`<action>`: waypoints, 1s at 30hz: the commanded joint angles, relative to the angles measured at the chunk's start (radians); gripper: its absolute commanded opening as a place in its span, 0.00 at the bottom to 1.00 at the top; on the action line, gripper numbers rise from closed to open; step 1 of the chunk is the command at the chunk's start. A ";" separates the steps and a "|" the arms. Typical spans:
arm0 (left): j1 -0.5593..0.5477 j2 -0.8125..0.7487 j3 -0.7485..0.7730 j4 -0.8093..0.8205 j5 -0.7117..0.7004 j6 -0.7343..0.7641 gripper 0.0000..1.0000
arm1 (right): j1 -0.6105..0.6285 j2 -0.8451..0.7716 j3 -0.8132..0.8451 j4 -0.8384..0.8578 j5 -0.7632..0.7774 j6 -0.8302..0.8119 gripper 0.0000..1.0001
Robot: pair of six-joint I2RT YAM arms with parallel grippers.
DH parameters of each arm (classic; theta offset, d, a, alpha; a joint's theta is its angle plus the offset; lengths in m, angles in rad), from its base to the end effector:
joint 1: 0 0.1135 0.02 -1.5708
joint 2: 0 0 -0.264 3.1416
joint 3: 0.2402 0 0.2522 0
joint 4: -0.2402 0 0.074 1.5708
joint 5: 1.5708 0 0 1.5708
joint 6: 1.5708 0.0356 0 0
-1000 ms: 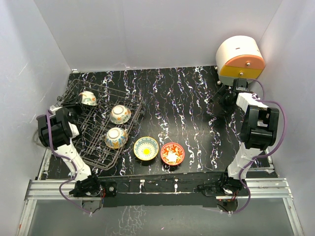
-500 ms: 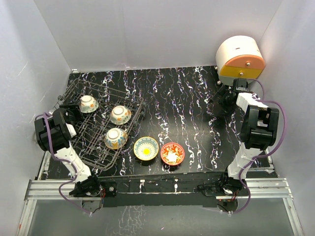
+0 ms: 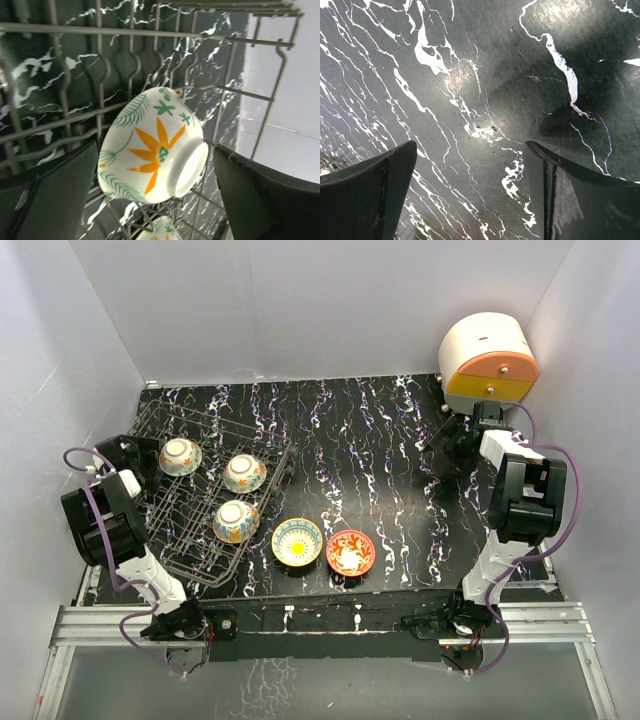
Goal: Load the bowls into the dish rack
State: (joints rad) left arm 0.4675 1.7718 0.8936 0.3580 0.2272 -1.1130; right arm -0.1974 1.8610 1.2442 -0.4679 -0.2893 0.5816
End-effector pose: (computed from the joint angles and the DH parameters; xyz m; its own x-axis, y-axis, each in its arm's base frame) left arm 0.3336 0.1594 0.1680 0.0412 -0.9582 -0.2831 -0.5150 0.2224 -0.8279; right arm 0.3752 -0.0647 0.1781 -0.6930 0.6756 -0.2518 0.5242 0.7119 0.4674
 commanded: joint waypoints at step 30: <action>-1.276 -0.271 0.446 -0.975 -0.378 0.616 0.91 | 0.001 -0.088 -0.068 0.080 -0.053 0.028 0.90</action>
State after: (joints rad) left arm -0.6933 1.5146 1.2995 -0.4122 -0.1150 -0.5434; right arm -0.1974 1.8378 1.1793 -0.4248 -0.3401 0.6094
